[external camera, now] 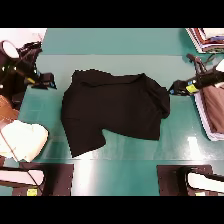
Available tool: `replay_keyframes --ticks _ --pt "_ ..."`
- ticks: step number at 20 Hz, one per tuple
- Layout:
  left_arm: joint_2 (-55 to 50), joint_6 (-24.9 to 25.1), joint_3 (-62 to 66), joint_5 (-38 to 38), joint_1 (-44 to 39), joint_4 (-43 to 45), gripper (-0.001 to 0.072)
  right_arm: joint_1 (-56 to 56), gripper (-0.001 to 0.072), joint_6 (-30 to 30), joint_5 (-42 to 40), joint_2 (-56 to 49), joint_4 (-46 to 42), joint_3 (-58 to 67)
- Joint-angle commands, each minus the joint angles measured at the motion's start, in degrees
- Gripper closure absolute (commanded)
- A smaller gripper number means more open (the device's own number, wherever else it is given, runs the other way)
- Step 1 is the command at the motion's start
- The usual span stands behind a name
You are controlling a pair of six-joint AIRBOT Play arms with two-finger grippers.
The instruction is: Fold the shirts.
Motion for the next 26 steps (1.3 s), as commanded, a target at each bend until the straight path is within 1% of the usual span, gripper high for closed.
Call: replay_keyframes --ticks 1,4,6,13,15,19,20,21,24,26 --pt "11.10 0.63 -19.54 5.38 0.83 -0.11 0.0217 -1.09 0.0306 -0.42 0.26 7.32 0.28 -8.39" --pt "18.03 0.59 -33.16 8.13 0.83 -0.90 0.0217 -1.09 0.0306 -0.44 -0.63 12.41 0.26 -14.01" --pt "19.52 0.63 -37.48 10.34 0.83 -3.93 0.0217 -1.09 0.0306 -0.44 -1.64 14.91 0.31 -16.87" --pt "19.54 1.05 -41.53 22.18 0.81 -13.70 0.0217 -1.09 0.0306 -0.44 -1.18 20.55 0.20 -21.59" --pt "18.71 1.05 -41.62 23.74 0.81 -15.17 0.0218 -1.09 0.0306 -0.44 -1.18 21.22 -0.22 -22.88" --pt "17.25 1.03 -41.57 24.00 0.81 -16.98 0.0221 -1.09 0.0306 -0.33 -1.20 21.14 -0.20 -27.23" --pt "17.25 1.05 -41.55 24.41 0.81 -17.44 0.0417 -1.09 0.0306 -0.33 -1.20 21.14 -0.31 -28.46" --pt "17.35 1.05 -41.55 24.65 0.81 -17.62 0.0661 -1.09 0.0306 -0.33 -1.25 21.14 -0.33 -29.53" --pt "18.08 1.64 -40.65 24.15 0.81 -17.62 0.0678 -1.25 0.0301 -0.26 -0.74 21.14 -2.12 -33.09" --pt "18.08 2.60 -38.75 22.69 0.81 -17.70 0.0678 -1.29 0.0301 -0.26 -1.07 21.14 -0.11 -36.26"
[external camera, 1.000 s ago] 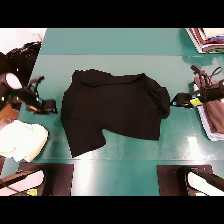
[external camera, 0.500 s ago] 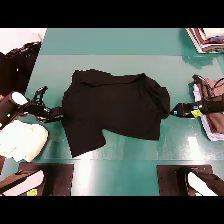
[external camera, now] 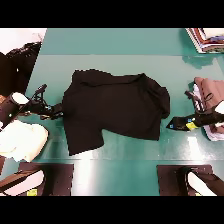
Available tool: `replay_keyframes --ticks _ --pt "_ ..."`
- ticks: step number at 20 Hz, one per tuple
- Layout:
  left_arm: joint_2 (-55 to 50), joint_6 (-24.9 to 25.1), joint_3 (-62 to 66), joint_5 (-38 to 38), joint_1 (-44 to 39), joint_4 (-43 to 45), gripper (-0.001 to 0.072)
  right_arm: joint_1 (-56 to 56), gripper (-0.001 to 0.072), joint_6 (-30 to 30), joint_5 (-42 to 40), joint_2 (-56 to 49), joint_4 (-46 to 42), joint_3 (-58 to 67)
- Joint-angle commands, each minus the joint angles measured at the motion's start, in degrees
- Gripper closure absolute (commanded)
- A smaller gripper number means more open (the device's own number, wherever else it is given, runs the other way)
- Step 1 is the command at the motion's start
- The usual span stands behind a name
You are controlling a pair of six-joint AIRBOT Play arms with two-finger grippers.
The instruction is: Fold the shirts.
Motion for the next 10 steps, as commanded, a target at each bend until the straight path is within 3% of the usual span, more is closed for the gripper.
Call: replay_keyframes --ticks 1,6,10 --pt "0.17 1.03 2.60 -1.81 0.02 -0.52 0.0678 0.13 0.0301 0.11 -0.33 0.04 3.15 -5.70" --pt "0.17 1.01 4.79 -2.71 0.02 -0.59 0.0678 4.79 0.0302 0.13 -8.24 0.02 10.40 -11.28" --pt "0.17 1.64 4.79 -3.72 0.02 -0.66 0.0678 8.96 0.0305 1.01 -10.36 -2.08 10.40 -9.97"
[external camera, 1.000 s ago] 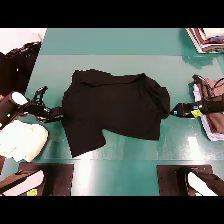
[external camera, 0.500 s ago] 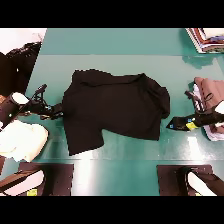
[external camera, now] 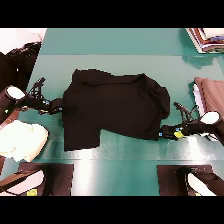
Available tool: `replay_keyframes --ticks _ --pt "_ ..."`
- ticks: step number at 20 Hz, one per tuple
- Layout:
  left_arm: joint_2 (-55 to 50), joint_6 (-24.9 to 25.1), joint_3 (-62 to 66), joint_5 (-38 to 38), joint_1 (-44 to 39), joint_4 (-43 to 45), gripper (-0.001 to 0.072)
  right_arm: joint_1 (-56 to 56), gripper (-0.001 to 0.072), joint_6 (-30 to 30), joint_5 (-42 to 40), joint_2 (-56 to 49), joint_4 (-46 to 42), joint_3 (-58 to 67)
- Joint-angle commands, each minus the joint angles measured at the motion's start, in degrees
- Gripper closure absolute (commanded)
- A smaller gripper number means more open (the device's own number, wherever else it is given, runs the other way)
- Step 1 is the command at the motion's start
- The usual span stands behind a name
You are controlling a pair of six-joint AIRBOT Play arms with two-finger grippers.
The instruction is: Fold the shirts.
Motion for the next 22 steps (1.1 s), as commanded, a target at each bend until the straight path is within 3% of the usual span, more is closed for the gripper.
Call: replay_keyframes --ticks 1,4,8,14,19,22 --pt "0.04 1.01 0.31 -1.09 0.02 -0.09 0.0679 3.06 0.0306 0.70 -1.97 -2.82 1.29 0.59" --pt "0.04 1.46 0.31 -2.49 0.02 -0.11 0.0679 3.23 0.0334 0.68 1.05 -6.82 1.14 3.04" --pt "0.04 1.44 0.33 -3.06 0.02 -0.13 0.0679 3.23 0.0692 0.63 4.09 -6.58 -0.79 5.33" --pt "9.35 1.38 8.09 -1.86 0.04 -0.98 0.0679 -2.54 0.0694 0.66 1.01 6.51 -0.70 16.85" --pt "20.52 1.38 33.20 0.85 0.02 -1.29 0.0679 -11.34 0.0694 0.07 -8.37 14.14 -0.70 40.17" --pt "22.69 1.38 50.71 0.98 0.02 -1.66 0.0678 -14.34 0.0694 -2.51 -8.41 14.47 -0.70 53.62"
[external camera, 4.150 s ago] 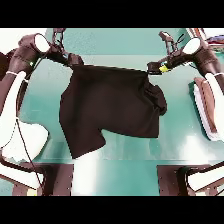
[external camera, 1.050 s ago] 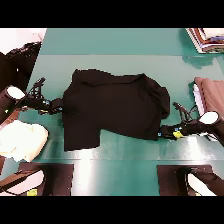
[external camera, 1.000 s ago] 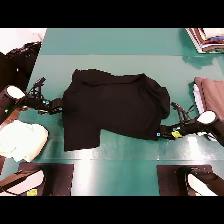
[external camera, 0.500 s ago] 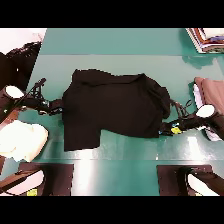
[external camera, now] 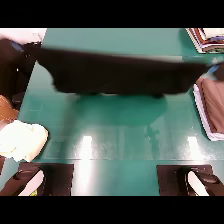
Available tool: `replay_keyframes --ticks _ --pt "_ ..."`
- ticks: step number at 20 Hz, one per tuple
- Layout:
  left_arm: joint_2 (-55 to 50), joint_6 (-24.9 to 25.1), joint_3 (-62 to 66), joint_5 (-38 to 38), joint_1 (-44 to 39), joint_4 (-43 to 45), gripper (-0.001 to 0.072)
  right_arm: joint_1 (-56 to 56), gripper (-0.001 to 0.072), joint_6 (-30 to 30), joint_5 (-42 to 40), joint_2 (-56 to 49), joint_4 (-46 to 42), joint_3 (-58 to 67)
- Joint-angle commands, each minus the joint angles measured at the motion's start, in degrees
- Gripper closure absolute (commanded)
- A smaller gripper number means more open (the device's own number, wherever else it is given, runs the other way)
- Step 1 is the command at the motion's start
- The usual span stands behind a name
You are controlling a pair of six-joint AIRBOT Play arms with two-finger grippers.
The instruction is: Fold the shirts.
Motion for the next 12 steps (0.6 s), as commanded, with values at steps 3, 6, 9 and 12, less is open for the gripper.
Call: replay_keyframes --ticks 3,6,9,12 --pt "3.32 -0.07 28.52 0.33 0.07 0.07 0.0678 -4.42 0.0694 -2.82 -1.53 1.55 -0.52 21.44" --pt "3.32 -1.22 37.48 -0.85 0.07 -2.89 0.0678 -4.66 0.0694 -2.89 1.66 1.55 -0.57 28.50" --pt "3.32 -2.23 41.03 -1.36 0.07 -7.48 0.0679 -4.66 0.0694 -2.84 4.55 1.53 -1.55 34.99" --pt "3.06 -2.86 40.41 -2.21 0.07 -5.64 0.0680 -4.66 0.0695 -0.96 9.40 -0.81 -4.79 41.18"
